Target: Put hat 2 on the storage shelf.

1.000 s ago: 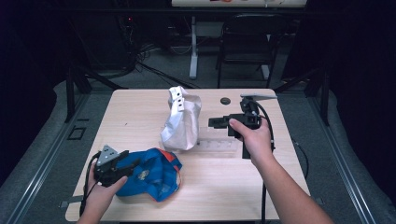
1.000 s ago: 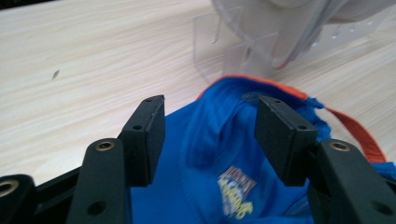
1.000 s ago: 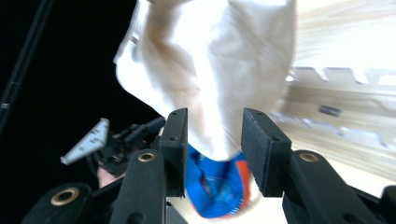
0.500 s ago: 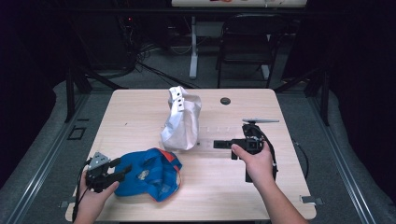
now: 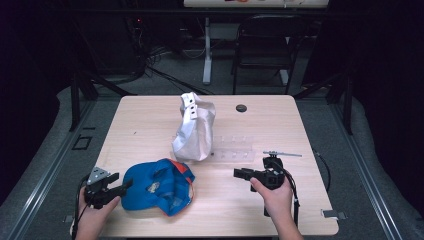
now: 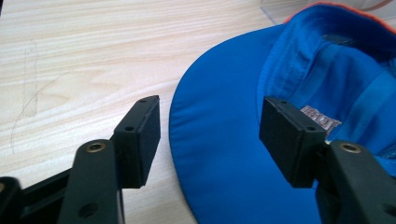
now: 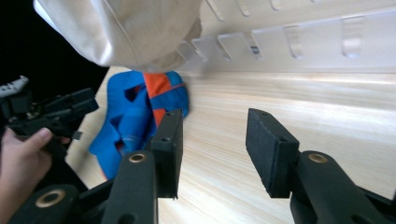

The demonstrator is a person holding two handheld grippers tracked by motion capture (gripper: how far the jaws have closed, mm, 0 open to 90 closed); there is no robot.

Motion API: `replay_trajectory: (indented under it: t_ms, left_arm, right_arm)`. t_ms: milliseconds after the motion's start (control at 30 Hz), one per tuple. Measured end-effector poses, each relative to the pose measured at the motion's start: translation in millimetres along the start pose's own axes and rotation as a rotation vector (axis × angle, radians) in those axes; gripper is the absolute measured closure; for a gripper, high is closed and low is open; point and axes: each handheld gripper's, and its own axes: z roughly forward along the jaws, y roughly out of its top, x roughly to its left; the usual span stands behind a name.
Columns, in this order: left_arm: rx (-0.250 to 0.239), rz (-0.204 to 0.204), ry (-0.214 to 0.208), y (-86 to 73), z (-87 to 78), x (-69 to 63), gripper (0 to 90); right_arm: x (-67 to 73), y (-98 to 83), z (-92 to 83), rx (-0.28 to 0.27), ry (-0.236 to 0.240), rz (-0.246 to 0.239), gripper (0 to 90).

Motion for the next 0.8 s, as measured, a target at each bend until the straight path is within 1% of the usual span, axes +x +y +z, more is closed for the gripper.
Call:
replay_trajectory:
  t_ms: [33,67,100,133,167,200,233,267,300,333,367,400,433,467,500,533,567,600,667,700,767,800]
  left_arm:
    - [0.0,0.0,0.0,0.0,0.0,0.0,38.3]
    - [0.018,0.003,-0.003,-0.6,0.0,0.8,38.3]
    - [0.01,-0.013,0.002,-2.7,2.9,1.4,37.7]
    - [0.01,-0.013,0.002,-2.7,2.9,1.4,37.3]
    - [0.017,-0.032,-0.006,-3.8,5.2,3.8,36.4]
    - [0.011,-0.043,-0.004,-4.6,6.9,4.7,35.6]
    - [0.024,-0.044,-0.009,-4.6,7.6,6.2,34.8]
    - [0.024,-0.044,-0.009,-4.6,7.6,6.2,34.3]
    - [0.022,-0.048,-0.012,-5.0,9.4,7.2,34.3]
    - [0.023,-0.049,-0.018,-5.0,10.7,8.3,34.1]
    - [0.019,-0.045,-0.025,-4.7,14.5,10.1,33.6]
    - [0.018,-0.044,-0.027,-4.7,17.1,10.5,33.6]
    - [0.024,-0.048,-0.03,-4.1,19.2,10.4,33.6]
    - [0.024,-0.048,-0.03,-4.1,19.2,10.4,33.6]
    - [0.018,-0.047,-0.033,-3.9,21.8,9.9,33.6]
    - [0.026,-0.043,-0.038,-3.1,23.2,9.2,33.6]
    - [0.027,-0.035,-0.04,-2.8,27.8,6.9,33.6]
    - [0.027,-0.035,-0.04,-2.8,27.8,6.9,33.6]
    - [0.046,-0.028,-0.053,-1.9,32.0,4.1,33.7]
    - [0.037,-0.026,-0.053,-2.4,34.1,2.7,33.8]
    - [0.043,-0.023,-0.056,-2.4,34.8,1.6,33.6]
    - [0.045,-0.015,-0.067,-2.8,36.1,-0.9,33.8]
  right_arm:
    - [0.0,0.0,0.0,0.0,0.0,0.0,57.2]
    - [-1.6,-3.9,-0.8,-0.005,-0.006,-0.007,57.3]
    - [-6.8,-11.0,-1.5,-0.012,-0.006,-0.01,57.6]
    - [-6.8,-11.0,-1.5,-0.012,-0.006,-0.01,57.6]
    - [-13.0,-16.8,-0.9,-0.019,0.008,0.012,57.6]
    - [-15.9,-19.6,-0.7,-0.02,0.014,0.023,57.7]
    - [-18.8,-22.5,0.1,-0.026,0.017,0.032,57.7]
    - [-21.1,-25.2,1.3,-0.028,0.006,0.043,57.7]
    - [-21.1,-25.2,1.3,-0.028,0.006,0.043,57.7]
    - [-23.9,-28.2,2.7,-0.029,0.007,0.041,57.9]
    - [-27.9,-33.0,5.4,-0.023,0.0,0.05,58.0]
    - [-30.5,-34.4,5.1,-0.001,-0.013,0.045,57.6]
    - [-32.1,-36.5,7.7,-0.013,0.001,0.063,57.4]
    - [-32.1,-36.5,7.7,-0.013,0.001,0.063,57.4]
    - [-33.0,-38.0,9.2,-0.016,0.007,0.073,57.3]
    - [-34.3,-38.3,9.0,0.005,-0.011,0.055,57.3]
    - [-34.1,-41.6,14.3,-0.011,0.015,0.07,57.2]
    - [-34.1,-41.6,14.3,-0.011,0.015,0.07,57.2]
    - [-34.1,-44.1,17.2,0.003,0.023,0.072,57.1]
    - [-34.1,-44.5,17.2,0.008,0.023,0.074,56.8]
    - [-34.2,-44.9,17.5,0.007,0.025,0.076,56.8]
    - [-34.0,-45.7,18.4,0.007,0.032,0.081,56.6]
